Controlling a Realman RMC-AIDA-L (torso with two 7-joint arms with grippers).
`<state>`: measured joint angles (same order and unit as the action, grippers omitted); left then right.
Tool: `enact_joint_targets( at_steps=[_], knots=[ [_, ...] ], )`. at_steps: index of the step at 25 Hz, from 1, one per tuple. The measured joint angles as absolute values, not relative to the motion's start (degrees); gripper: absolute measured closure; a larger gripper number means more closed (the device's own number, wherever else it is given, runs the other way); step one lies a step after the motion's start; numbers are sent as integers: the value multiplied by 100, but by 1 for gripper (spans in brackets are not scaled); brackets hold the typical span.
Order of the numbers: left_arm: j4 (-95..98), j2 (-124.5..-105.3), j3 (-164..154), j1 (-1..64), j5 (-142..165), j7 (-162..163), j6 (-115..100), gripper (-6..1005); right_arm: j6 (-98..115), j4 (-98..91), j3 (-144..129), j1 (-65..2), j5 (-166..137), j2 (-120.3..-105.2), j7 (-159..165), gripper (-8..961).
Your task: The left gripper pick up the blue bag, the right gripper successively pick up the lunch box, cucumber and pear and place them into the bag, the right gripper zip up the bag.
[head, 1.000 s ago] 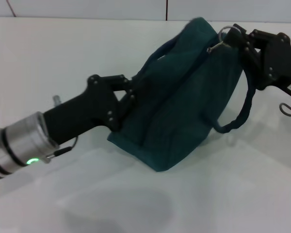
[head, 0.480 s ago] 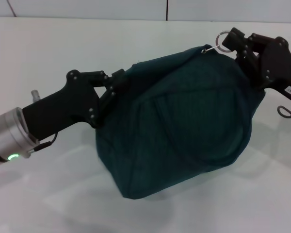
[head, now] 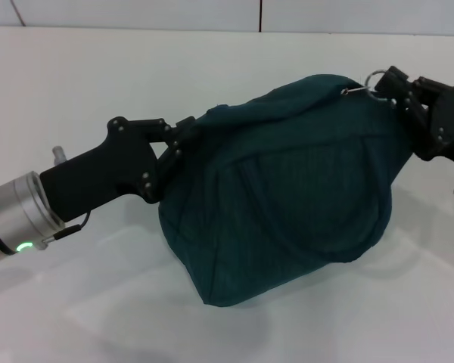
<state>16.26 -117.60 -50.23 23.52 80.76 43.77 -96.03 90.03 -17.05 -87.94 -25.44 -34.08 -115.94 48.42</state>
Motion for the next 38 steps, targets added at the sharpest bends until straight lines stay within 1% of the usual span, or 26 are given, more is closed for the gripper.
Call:
enact_joint_targets(
  at_steps=[2, 8, 14, 38],
  knots=[
    [1625, -11759, -5023, 2353, 8076, 4377, -9601, 942, 9008, -1705, -8792, -2513, -3355, -11588, 4843, 938],
    [1663, -11852, -5023, 2410, 8105, 4378, -9523, 944, 9009, -1705, -8838, -2571, -3357, -11589, 4843, 938],
    [1636, -11774, -4993, 2394, 8119, 4386, -9529, 936, 8980, -1678, -8680, -2482, -3326, -11570, 4811, 938],
    [1664, -11727, -4776, 2329, 8012, 4366, -9477, 906, 8593, -1337, -8340, -2259, -3370, -11513, 4781, 938]
  ],
)
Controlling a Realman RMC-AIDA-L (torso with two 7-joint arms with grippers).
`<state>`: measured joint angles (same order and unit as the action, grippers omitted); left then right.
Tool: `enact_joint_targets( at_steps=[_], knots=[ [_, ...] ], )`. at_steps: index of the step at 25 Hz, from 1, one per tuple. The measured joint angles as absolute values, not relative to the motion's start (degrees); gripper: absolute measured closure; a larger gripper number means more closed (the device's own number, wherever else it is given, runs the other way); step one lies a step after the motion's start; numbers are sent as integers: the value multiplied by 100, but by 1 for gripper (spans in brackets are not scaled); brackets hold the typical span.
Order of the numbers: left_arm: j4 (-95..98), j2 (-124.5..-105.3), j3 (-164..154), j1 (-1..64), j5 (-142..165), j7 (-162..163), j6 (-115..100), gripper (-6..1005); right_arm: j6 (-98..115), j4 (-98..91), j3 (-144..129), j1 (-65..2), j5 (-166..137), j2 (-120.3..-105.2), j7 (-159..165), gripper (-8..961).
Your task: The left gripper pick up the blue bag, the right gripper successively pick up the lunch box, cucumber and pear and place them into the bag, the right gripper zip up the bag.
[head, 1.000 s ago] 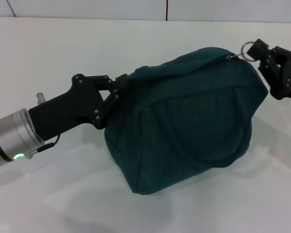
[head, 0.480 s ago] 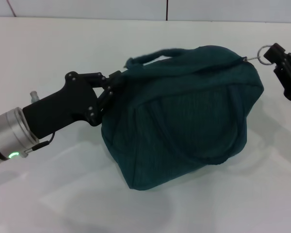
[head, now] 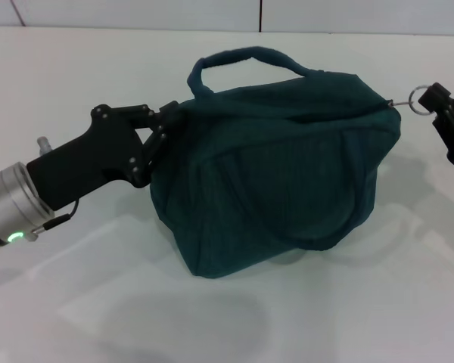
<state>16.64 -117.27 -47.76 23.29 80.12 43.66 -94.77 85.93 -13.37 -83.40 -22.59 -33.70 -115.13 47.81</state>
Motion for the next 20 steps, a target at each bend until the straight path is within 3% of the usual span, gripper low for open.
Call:
enact_joint_targets(
  at_steps=[10, 17, 20],
  knots=[
    [1671, -11773, -4776, 2495, 8051, 4595, -9413, 894, 8637, -1360, -8401, -2297, -3684, -11534, 4812, 939],
    [1675, -11705, -4748, 2732, 8030, 5380, -9289, 885, 8704, -1394, -8642, -2358, -3818, -11590, 4821, 939],
    [1679, -11695, -4744, 2826, 8029, 5583, -9239, 766, 8736, -1398, -8802, -2401, -3817, -11606, 4822, 939]
  ],
)
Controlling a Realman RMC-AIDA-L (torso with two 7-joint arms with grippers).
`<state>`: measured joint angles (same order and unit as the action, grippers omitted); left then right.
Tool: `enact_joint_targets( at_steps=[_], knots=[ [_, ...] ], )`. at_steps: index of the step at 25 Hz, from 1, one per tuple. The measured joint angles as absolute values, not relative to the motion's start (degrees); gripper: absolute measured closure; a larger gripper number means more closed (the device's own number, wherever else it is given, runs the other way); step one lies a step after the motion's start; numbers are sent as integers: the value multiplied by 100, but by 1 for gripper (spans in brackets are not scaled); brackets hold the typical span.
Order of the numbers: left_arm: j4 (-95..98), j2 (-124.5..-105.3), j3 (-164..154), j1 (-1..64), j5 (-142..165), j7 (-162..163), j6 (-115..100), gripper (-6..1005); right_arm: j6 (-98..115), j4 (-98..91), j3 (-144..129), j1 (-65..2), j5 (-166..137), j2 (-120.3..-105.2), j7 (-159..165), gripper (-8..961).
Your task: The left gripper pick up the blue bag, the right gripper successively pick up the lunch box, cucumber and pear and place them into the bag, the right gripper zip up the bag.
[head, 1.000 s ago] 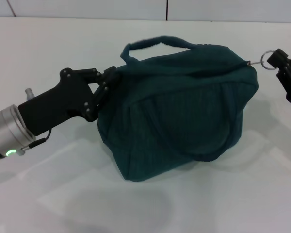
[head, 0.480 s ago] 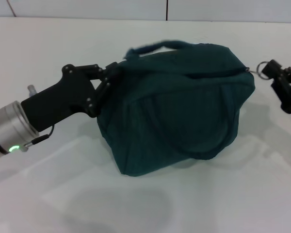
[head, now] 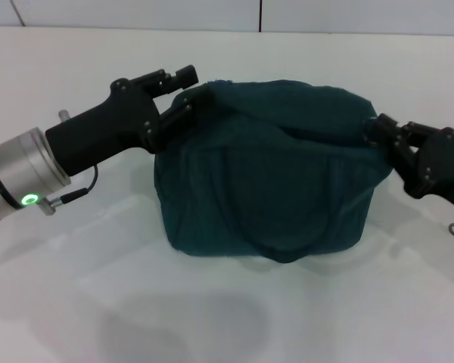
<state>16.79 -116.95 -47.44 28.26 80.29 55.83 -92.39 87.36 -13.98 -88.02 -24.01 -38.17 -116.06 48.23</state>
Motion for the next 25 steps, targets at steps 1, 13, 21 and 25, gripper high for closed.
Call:
enact_joint_targets(
  at_steps=[1, 13, 21, 25],
  knots=[
    [1691, -11682, -4748, 2852, 8032, 5636, -9239, 726, 8749, -1402, -8848, -2421, -3817, -11611, 4823, 939],
    [3161, -11775, -5074, 2969, 8870, 6926, -9378, 546, 8814, -1407, -9009, -2522, -3790, -11619, 4807, 938],
    [3941, -11781, -5190, 3392, 9608, 8031, -9273, 550, 8903, -1407, -9009, -2511, -3787, -11619, 4807, 939],
    [4318, -11782, -5188, 3560, 9728, 8473, -9255, 552, 8923, -1385, -9009, -2481, -3787, -11619, 4796, 938]
  ],
)
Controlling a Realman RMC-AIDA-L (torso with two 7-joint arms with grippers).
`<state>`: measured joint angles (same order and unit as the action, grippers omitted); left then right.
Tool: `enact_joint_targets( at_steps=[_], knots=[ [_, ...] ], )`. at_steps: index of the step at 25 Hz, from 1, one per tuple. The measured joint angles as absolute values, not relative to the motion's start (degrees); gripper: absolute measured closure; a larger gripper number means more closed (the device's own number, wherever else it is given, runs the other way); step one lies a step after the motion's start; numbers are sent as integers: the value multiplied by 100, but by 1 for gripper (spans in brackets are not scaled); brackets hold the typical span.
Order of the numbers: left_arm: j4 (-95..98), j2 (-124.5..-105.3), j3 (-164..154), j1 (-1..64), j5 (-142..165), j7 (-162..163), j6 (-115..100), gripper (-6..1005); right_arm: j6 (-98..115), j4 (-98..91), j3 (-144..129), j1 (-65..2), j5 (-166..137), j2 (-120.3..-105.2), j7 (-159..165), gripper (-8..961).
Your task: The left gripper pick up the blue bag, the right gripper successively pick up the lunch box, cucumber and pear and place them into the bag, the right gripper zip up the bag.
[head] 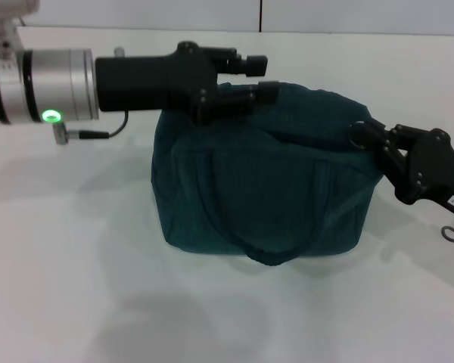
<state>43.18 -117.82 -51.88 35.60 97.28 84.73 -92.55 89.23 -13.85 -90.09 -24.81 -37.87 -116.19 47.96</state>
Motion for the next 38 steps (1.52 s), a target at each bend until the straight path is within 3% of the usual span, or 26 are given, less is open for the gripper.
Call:
enact_joint_targets(
  at_steps=[20, 26, 38],
  knots=[
    [5142, -11822, -5297, 4149, 11503, 10123, -9248, 562, 9090, -1348, -8969, -2364, -3733, -11619, 4780, 939],
    [5142, -11788, -5336, 4107, 11566, 10093, -9255, 741, 9111, -1345, -8949, -2306, -3480, -11619, 4774, 938],
    [5146, -11685, -5268, 4039, 11104, 10157, -9318, 865, 8825, -1158, -8947, -2222, -3334, -11617, 4772, 938]
  ],
)
